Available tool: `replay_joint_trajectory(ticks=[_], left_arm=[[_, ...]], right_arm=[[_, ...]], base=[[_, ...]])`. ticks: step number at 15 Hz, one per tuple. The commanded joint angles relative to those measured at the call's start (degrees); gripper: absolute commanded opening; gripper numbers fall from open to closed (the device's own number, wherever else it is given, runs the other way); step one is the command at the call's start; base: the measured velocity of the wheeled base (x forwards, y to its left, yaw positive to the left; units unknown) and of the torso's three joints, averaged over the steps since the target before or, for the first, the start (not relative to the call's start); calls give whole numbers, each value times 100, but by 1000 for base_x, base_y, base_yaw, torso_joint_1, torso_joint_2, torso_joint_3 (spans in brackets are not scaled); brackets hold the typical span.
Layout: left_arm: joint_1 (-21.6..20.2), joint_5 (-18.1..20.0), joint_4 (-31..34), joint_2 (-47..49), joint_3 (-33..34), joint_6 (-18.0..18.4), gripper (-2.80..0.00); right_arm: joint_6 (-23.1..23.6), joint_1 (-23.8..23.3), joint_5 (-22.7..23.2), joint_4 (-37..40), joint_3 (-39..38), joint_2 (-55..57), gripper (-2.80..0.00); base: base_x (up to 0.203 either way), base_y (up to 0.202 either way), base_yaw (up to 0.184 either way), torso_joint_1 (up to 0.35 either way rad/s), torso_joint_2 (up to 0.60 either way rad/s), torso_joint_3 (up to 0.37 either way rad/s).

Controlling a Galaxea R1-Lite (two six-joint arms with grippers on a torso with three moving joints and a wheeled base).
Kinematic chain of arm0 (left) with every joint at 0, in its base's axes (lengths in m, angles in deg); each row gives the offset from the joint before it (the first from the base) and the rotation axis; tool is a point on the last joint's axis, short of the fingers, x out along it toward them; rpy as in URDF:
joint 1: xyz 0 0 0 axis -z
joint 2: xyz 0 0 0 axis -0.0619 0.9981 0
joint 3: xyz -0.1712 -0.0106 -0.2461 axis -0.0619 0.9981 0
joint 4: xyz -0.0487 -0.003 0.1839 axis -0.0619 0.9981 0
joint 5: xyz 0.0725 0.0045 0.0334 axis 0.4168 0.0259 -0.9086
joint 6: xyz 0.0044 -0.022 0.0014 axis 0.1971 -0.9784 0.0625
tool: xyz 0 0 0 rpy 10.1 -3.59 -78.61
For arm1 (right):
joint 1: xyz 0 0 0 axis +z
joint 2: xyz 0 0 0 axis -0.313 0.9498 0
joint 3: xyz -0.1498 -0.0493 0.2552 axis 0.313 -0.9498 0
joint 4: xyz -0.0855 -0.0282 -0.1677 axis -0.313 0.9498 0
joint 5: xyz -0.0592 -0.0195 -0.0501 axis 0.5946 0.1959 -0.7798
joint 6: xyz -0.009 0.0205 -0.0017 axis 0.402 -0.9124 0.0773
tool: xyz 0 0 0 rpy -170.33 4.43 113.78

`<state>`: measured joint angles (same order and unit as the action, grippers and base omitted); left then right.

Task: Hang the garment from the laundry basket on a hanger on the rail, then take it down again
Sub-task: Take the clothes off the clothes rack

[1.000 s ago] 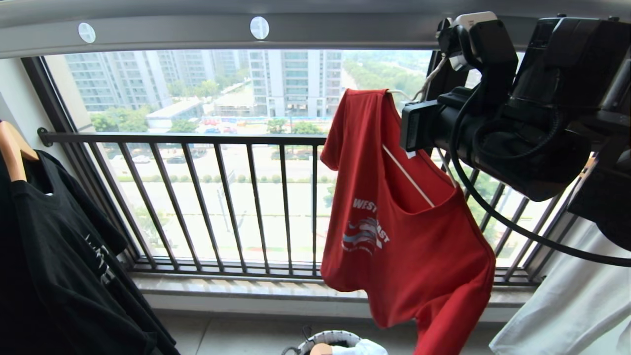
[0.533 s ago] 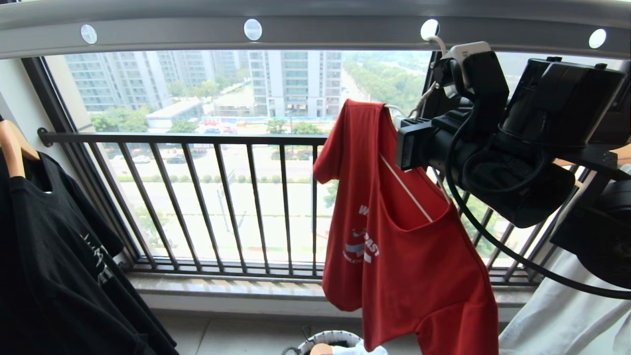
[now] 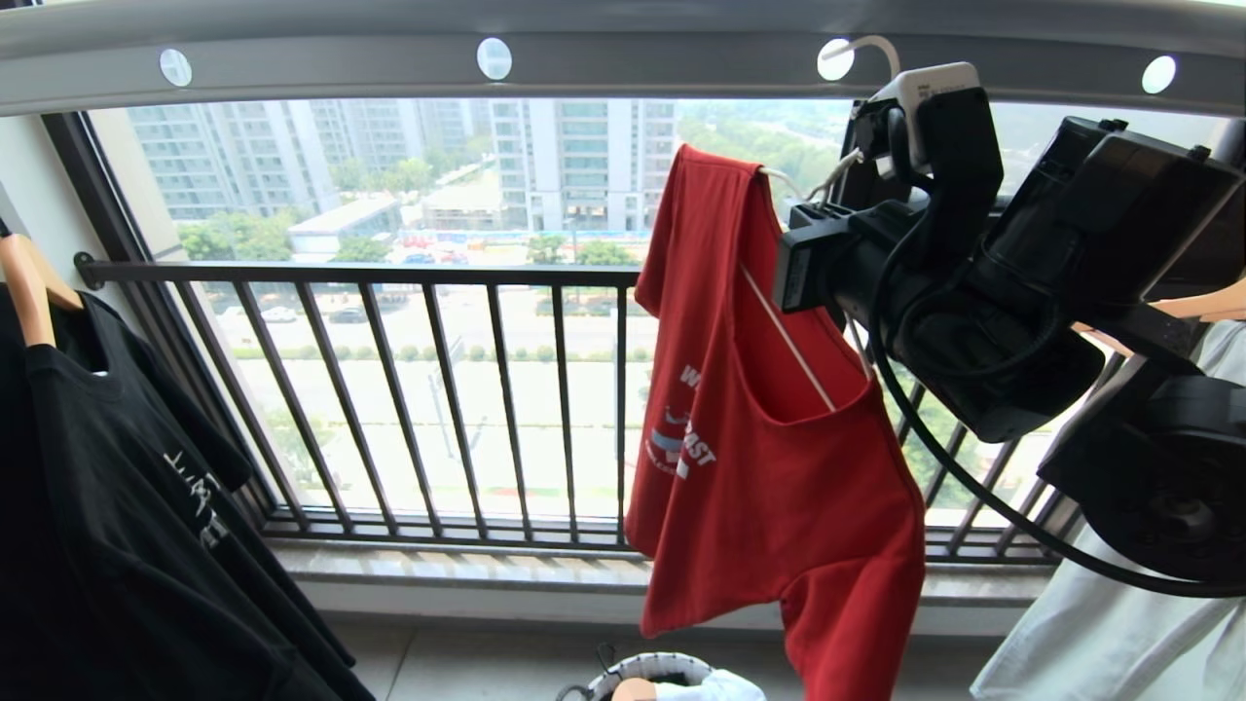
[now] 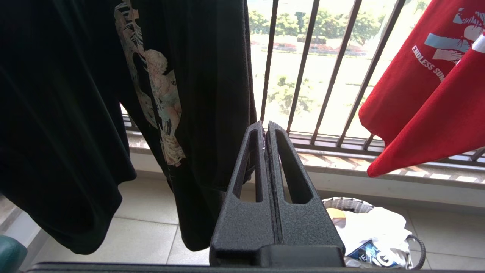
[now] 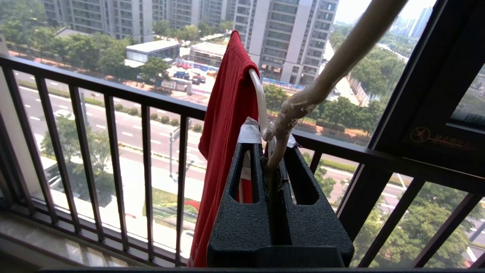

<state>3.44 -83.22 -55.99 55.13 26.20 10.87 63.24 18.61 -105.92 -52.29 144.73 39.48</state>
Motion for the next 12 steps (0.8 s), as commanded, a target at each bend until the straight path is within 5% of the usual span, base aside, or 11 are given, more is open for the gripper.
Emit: replay_joint_trajectory(ticks=[1, 12], left_arm=[[-7, -1, -2, 0, -1, -4, -280], [2, -1, -2, 5, -1, -4, -280]], right_arm=[[61, 6, -11, -120, 1, 22, -280], [81, 243, -148, -169, -579, -709, -280]], base=[[0, 0, 0, 0, 0, 0], [0, 0, 0, 0, 0, 0]])
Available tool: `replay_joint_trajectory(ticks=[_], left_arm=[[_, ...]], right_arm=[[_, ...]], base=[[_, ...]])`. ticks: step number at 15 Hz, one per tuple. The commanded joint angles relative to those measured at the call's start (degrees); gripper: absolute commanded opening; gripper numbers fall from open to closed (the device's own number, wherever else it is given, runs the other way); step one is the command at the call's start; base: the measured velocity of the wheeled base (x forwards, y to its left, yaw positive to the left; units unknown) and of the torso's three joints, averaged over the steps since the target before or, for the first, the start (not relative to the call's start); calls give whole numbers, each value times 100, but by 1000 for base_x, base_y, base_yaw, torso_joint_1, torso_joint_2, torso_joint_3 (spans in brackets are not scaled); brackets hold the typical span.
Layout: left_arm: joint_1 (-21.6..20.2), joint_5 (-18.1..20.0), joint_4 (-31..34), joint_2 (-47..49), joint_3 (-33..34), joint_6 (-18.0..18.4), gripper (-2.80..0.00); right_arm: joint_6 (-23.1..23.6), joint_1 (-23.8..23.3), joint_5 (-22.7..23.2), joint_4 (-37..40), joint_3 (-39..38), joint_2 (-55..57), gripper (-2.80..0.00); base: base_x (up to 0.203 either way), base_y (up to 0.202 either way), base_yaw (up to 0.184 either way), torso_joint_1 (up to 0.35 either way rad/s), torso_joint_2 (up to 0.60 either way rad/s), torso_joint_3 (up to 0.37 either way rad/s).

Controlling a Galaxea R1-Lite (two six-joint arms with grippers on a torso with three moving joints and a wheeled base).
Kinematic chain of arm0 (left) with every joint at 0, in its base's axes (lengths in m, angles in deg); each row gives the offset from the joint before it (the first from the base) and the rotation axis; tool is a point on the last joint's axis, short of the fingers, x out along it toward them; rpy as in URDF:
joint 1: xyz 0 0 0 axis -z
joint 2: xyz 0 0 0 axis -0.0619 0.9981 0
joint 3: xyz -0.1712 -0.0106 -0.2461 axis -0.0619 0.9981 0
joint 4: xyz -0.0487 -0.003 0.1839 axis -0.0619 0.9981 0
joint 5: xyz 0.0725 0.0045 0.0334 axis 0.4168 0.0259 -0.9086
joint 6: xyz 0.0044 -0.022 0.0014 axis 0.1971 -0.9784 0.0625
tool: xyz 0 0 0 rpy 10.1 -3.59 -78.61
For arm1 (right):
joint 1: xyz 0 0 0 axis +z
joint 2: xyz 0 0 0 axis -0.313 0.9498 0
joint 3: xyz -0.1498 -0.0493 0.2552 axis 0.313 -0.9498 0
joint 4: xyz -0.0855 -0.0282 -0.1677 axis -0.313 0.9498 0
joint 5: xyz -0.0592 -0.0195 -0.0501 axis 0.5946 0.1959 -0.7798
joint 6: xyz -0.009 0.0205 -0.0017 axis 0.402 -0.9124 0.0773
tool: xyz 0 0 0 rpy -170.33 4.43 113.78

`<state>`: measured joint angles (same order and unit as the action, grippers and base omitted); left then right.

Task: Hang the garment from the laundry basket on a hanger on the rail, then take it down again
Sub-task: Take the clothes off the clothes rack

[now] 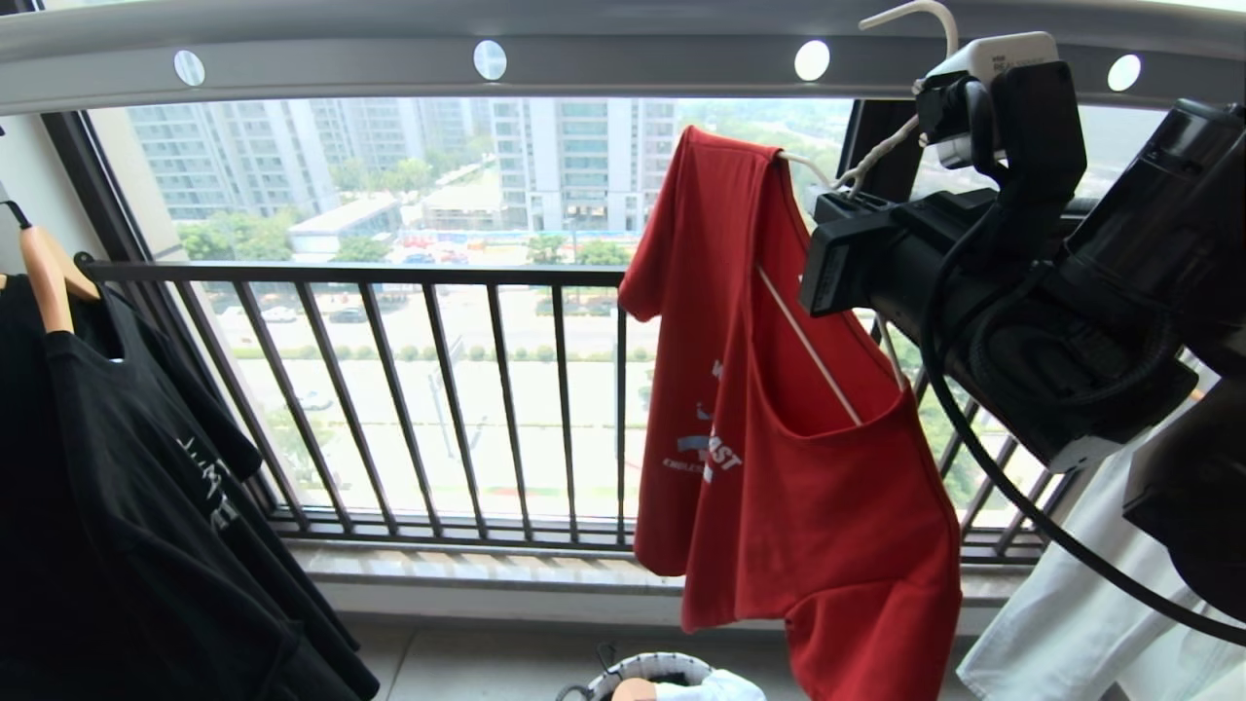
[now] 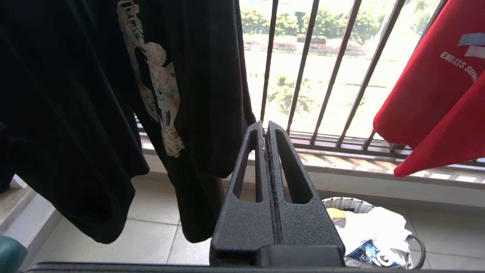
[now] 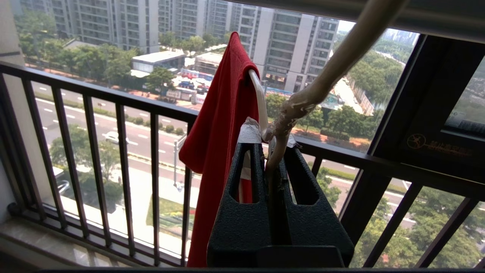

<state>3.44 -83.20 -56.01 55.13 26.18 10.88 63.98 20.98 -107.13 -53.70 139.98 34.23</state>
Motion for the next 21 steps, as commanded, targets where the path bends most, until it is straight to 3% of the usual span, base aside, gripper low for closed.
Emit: replay_joint_trajectory(ticks=[1, 9, 11, 16, 21], left_arm=[[-4, -3, 0, 7, 1, -5, -280], [-5, -3, 0, 1, 1, -5, -280], [-7, -3, 0, 9, 1, -5, -280], [-7, -3, 0, 2, 1, -5, -280], [-6, -3, 0, 6, 1, -5, -280]], right_arm=[[6, 15, -23, -27, -207, -277, -280], [-37, 235, 242, 50, -1999, -1013, -280], [-37, 235, 1006, 267, -2295, -1052, -280], [-22, 140, 2968, 2245, -1861, -1084, -280], [126, -465, 3952, 2544, -1320, -653, -280]], base=[[0, 0, 0, 0, 0, 0], [0, 0, 0, 0, 0, 0], [0, 0, 0, 0, 0, 0], [0, 0, 0, 0, 0, 0], [0, 0, 0, 0, 0, 0]])
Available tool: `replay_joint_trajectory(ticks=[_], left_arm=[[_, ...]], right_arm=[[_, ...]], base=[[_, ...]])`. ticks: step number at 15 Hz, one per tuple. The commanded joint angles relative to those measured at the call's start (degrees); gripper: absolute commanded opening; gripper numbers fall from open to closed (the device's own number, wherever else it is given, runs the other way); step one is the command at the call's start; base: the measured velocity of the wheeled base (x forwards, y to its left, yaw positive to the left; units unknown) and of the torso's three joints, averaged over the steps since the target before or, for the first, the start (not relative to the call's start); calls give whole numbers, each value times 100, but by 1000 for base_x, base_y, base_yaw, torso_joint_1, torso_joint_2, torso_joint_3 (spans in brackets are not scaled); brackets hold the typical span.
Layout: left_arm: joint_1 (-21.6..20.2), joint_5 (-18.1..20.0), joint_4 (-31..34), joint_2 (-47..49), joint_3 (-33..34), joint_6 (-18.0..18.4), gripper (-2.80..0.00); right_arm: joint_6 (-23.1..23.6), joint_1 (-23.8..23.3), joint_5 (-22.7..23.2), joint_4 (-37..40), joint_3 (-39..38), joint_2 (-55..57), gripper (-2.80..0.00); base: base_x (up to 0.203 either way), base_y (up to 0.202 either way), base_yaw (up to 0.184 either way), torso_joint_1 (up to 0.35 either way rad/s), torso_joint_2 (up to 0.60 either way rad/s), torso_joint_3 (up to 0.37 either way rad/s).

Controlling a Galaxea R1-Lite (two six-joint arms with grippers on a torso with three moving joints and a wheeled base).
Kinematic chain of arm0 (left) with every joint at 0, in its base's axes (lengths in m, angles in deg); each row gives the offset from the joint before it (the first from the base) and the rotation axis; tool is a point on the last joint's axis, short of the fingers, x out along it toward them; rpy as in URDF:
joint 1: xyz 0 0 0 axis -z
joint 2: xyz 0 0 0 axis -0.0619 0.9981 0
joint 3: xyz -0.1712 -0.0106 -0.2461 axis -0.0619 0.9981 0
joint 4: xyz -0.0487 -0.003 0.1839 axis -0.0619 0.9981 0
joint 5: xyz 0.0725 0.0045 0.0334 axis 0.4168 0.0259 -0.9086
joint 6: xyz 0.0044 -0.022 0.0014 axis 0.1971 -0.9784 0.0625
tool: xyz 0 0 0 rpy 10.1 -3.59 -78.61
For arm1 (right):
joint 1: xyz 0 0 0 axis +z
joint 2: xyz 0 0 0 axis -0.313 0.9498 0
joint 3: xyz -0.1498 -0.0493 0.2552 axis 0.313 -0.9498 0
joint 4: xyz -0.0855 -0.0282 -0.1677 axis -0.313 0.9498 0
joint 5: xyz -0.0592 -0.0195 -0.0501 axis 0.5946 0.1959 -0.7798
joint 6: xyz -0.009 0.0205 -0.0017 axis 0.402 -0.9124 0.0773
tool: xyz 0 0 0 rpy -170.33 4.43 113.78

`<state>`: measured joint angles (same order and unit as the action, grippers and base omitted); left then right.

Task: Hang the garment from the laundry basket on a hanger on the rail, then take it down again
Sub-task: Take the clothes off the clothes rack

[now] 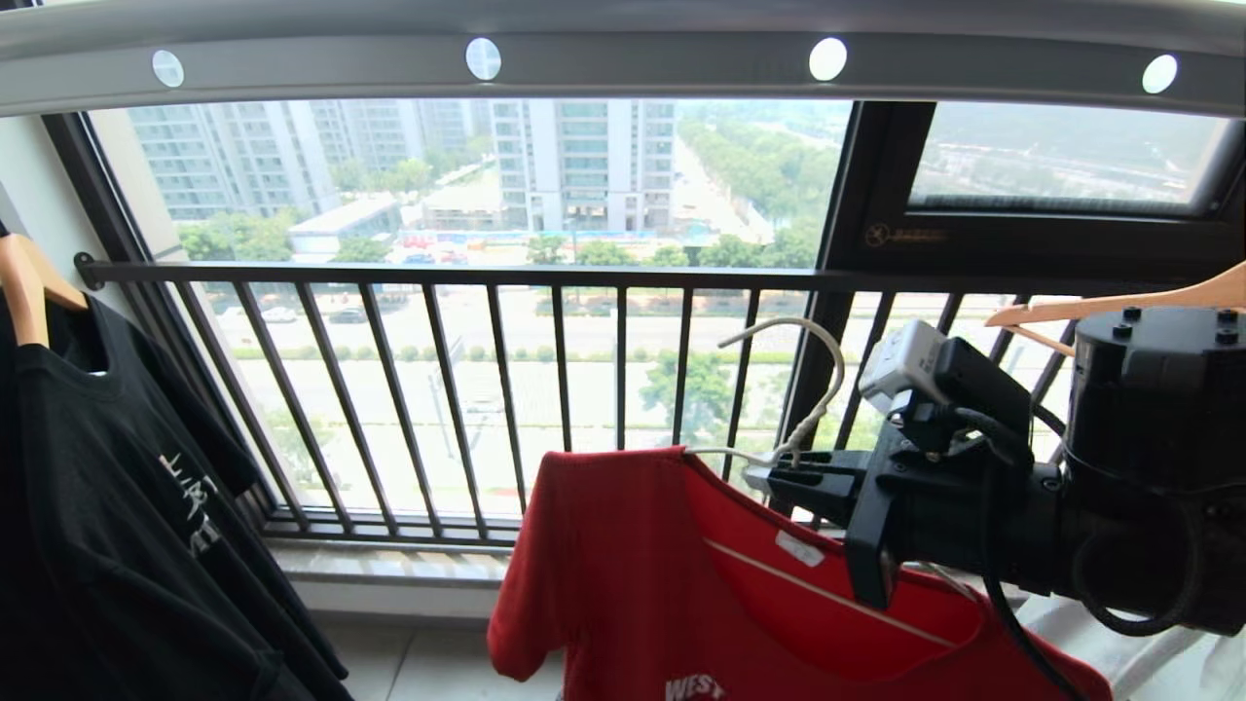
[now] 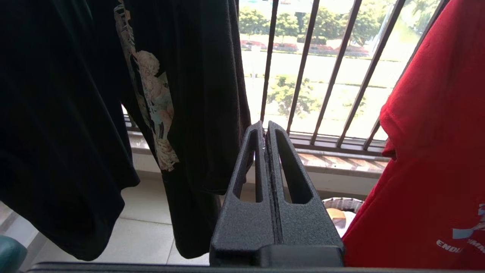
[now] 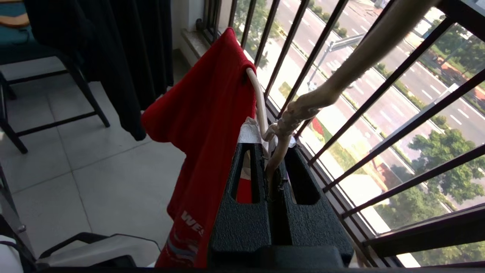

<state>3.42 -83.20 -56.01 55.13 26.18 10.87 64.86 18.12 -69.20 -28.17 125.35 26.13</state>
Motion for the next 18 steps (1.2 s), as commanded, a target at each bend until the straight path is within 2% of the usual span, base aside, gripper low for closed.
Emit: replay_joint_trajectory(ticks=[1, 2, 6, 18], left_arm=[[1, -4, 0, 8, 1, -4, -280], [3, -5, 0, 1, 1, -4, -280], [-4, -3, 0, 4, 1, -4, -280], [-4, -3, 0, 9, 1, 4, -280]], right_arm=[[45, -249, 296, -10, 215, 253, -280], [43, -285, 480, -7, 249, 338, -280], [49, -278, 712, -22, 234, 496, -280], [14, -270, 756, -101, 251, 338, -280]], base=[[0, 0, 0, 0, 0, 0], [0, 0, 0, 0, 0, 0], [0, 0, 0, 0, 0, 0], [0, 0, 0, 0, 0, 0]])
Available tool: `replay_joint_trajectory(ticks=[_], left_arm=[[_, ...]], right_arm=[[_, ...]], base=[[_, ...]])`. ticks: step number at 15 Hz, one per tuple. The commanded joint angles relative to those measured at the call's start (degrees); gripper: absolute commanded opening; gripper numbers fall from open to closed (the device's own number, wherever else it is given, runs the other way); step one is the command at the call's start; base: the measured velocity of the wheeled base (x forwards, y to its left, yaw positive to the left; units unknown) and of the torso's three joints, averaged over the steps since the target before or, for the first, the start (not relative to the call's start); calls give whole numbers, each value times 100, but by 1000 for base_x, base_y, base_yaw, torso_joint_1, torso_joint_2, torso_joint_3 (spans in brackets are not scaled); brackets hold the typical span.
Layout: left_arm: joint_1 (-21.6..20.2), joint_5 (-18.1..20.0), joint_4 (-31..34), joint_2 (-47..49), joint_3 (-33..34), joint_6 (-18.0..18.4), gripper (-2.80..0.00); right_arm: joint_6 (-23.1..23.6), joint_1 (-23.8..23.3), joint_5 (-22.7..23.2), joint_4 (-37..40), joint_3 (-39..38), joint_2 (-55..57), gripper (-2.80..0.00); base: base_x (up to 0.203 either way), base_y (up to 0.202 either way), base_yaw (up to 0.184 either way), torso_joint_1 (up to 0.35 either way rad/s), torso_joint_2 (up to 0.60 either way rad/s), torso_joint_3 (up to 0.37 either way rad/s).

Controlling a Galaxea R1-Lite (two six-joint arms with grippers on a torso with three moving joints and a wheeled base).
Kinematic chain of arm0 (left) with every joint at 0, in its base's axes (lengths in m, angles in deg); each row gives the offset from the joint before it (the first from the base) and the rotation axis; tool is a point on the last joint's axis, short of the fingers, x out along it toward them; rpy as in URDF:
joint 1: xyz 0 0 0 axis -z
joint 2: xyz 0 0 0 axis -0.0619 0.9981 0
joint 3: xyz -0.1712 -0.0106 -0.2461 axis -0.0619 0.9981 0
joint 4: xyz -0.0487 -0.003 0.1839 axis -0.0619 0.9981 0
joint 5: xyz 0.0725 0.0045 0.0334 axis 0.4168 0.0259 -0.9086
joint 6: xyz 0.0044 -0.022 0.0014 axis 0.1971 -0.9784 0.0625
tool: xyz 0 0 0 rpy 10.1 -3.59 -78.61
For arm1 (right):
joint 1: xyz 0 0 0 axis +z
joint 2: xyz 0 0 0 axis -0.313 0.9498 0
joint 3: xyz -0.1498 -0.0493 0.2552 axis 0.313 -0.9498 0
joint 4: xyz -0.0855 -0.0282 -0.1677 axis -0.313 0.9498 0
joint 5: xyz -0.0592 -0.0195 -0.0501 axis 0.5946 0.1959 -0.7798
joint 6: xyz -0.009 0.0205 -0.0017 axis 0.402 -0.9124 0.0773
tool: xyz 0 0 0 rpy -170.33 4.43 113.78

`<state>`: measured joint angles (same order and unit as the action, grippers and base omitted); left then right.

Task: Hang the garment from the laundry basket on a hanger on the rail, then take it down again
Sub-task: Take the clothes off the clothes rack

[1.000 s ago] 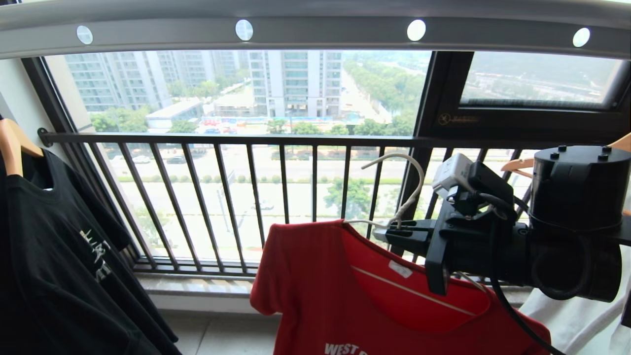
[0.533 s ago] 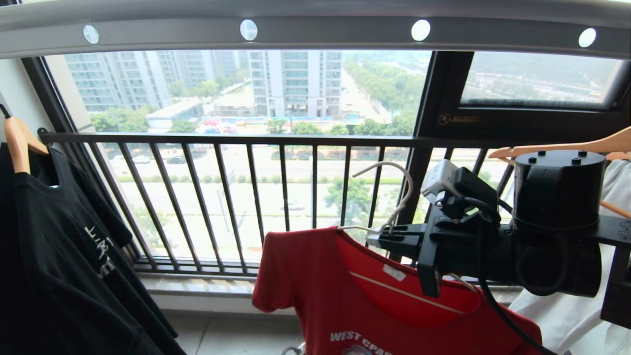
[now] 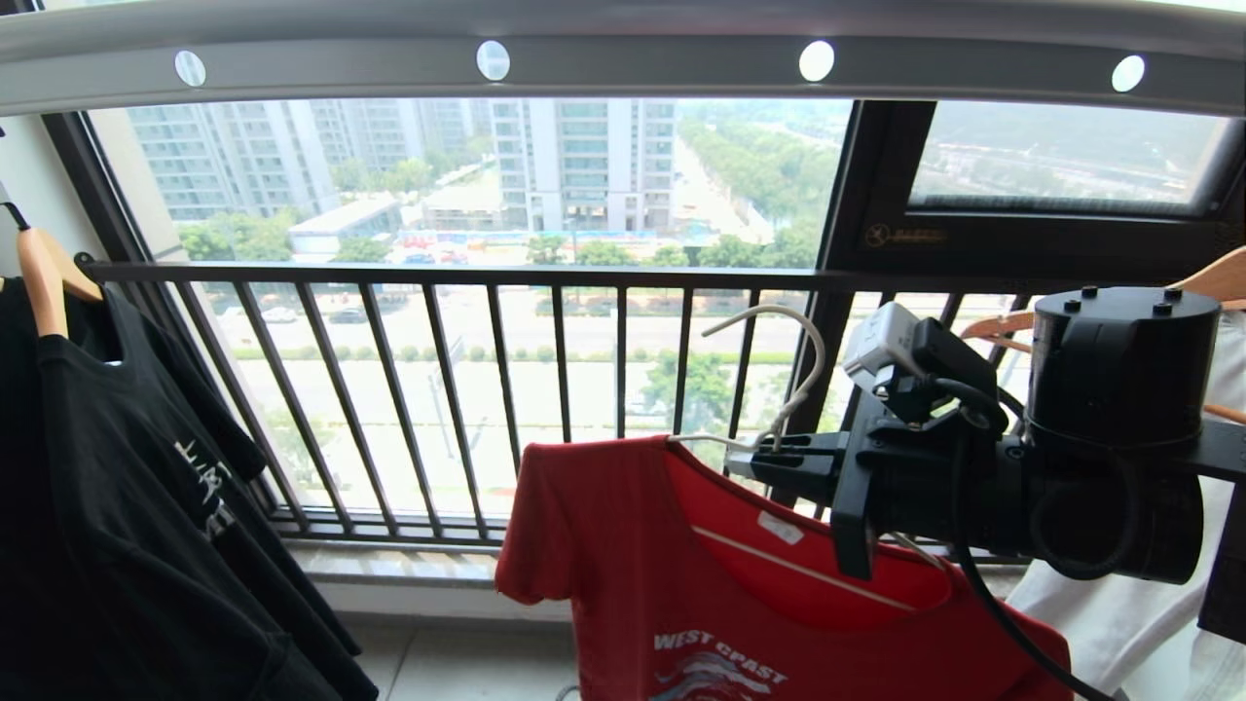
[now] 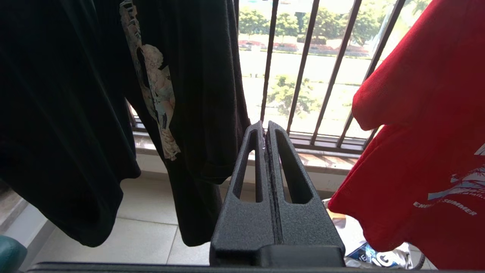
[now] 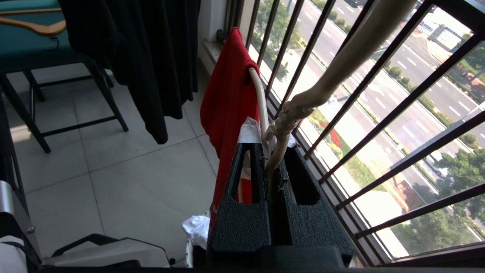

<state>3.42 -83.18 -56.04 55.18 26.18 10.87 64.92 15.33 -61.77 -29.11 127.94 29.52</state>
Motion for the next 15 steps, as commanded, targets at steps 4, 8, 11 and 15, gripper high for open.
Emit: replay_joint_trajectory(ticks=[4, 8, 11, 15], left_arm=[[-4, -8, 56, 61, -432, 26, -280], [71, 496, 67, 1954, -1735, -250, -280], [254, 2152, 86, 3788, -3156, -461, -280], [1767, 3081, 77, 6344, -4486, -676, -280]], right_arm=[[9, 9, 13, -15, -6, 26, -280], [-18, 9, -2, -36, 62, 122, -280], [-429, 2, -28, -211, 176, 147, -280], [-755, -13, -370, -226, 454, 425, -280]], base=[[0, 0, 0, 0, 0, 0], [0, 0, 0, 0, 0, 0], [0, 0, 0, 0, 0, 0], [0, 0, 0, 0, 0, 0]])
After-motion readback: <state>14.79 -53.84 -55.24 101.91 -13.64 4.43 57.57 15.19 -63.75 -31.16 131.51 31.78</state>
